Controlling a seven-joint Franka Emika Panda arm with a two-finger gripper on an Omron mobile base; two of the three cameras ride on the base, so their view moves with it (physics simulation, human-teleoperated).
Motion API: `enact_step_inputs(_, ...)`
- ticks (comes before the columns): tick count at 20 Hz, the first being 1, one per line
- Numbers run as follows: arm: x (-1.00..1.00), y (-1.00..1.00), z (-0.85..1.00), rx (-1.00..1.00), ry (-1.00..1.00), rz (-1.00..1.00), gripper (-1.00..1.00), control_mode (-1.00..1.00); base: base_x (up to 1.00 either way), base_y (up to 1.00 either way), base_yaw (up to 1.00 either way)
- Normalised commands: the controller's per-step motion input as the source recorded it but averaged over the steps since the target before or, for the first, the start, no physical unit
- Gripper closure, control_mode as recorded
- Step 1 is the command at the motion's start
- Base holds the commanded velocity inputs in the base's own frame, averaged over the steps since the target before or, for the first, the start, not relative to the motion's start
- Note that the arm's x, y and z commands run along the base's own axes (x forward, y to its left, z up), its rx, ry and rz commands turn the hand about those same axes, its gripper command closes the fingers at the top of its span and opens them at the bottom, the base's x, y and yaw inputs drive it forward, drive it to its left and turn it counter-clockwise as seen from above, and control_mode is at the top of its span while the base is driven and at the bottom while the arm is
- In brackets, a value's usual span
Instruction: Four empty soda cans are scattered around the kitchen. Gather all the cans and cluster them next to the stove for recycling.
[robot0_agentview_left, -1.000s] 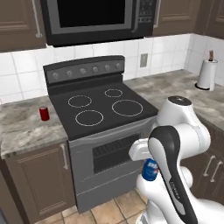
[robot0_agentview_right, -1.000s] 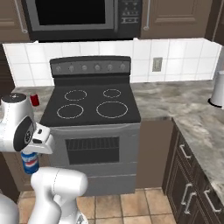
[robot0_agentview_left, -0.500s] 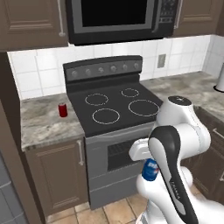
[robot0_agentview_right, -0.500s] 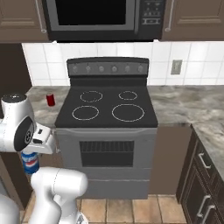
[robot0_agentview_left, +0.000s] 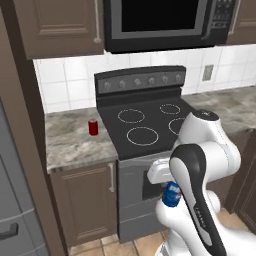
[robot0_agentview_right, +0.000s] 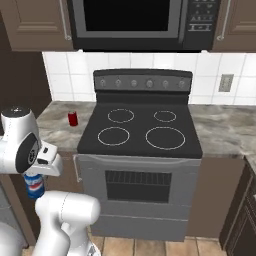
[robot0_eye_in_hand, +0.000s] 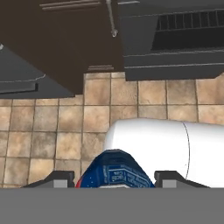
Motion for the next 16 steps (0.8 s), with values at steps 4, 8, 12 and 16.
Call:
enact_step_inputs(4,0.00,0.00,0.00,0.00,0.00,0.00,1.00,1.00,0.42,0.43,0.14)
enact_step_inputs(8,0.00,0.00,0.00,0.00,0.00,0.00,1.00,1.00,0.39,0.44,0.06)
enact_step_inputs(12,0.00,0.00,0.00,0.00,0.00,0.00,1.00,1.00,0.39,0.34,0.02)
enact_step_inputs(16,0.00,0.00,0.00,0.00,0.00,0.00,1.00,1.00,0.49,0.25,0.00)
